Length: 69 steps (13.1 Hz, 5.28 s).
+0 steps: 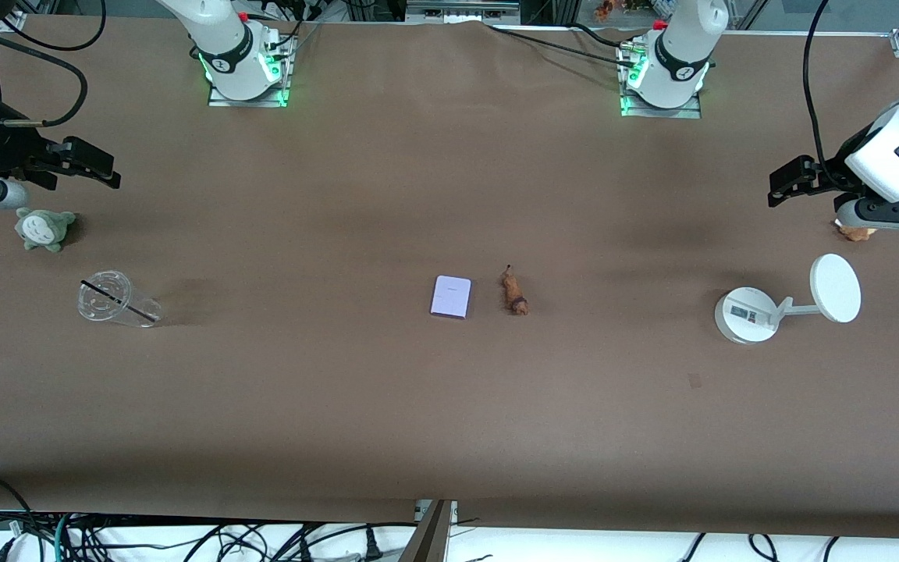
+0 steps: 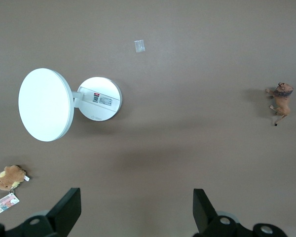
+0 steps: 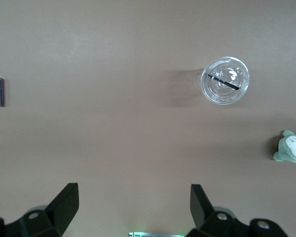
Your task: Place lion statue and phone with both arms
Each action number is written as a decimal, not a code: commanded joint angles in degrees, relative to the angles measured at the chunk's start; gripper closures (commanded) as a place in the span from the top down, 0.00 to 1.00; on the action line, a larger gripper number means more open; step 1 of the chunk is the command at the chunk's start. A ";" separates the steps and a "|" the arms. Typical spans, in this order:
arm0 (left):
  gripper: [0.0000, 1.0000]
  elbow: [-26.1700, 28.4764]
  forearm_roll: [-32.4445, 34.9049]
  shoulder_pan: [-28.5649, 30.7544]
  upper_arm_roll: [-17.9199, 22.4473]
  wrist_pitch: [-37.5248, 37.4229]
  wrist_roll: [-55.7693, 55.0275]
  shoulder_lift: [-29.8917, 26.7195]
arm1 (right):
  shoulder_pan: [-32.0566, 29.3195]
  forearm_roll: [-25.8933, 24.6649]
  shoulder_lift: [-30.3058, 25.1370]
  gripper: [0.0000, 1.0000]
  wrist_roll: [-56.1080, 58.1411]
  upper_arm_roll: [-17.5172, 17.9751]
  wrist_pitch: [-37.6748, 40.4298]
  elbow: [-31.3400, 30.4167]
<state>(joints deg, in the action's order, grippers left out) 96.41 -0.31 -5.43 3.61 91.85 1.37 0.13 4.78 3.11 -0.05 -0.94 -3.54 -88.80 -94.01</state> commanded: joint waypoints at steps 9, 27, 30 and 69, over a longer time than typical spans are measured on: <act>1.00 -1.84 -0.56 0.42 -0.27 -1.41 0.38 1.10 | 0.14 0.14 -1.18 1.00 0.15 0.02 -1.03 -1.18; 1.00 -1.49 -0.95 -10.37 -17.50 33.01 -42.21 27.36 | 2.25 -0.38 1.36 1.00 -0.38 0.38 -0.59 -1.53; 1.00 -1.76 7.58 -13.28 -17.58 39.44 -47.86 33.34 | 2.77 -0.30 1.45 1.00 -0.64 0.38 -0.32 -1.62; 0.17 14.68 9.10 16.42 -17.76 45.34 -0.49 29.76 | 27.99 0.06 26.13 1.00 -33.51 0.46 -14.26 16.40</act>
<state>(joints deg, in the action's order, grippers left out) 110.48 8.09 10.66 -13.70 136.63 0.20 30.67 31.15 3.21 21.19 -32.44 -2.51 -100.07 -81.40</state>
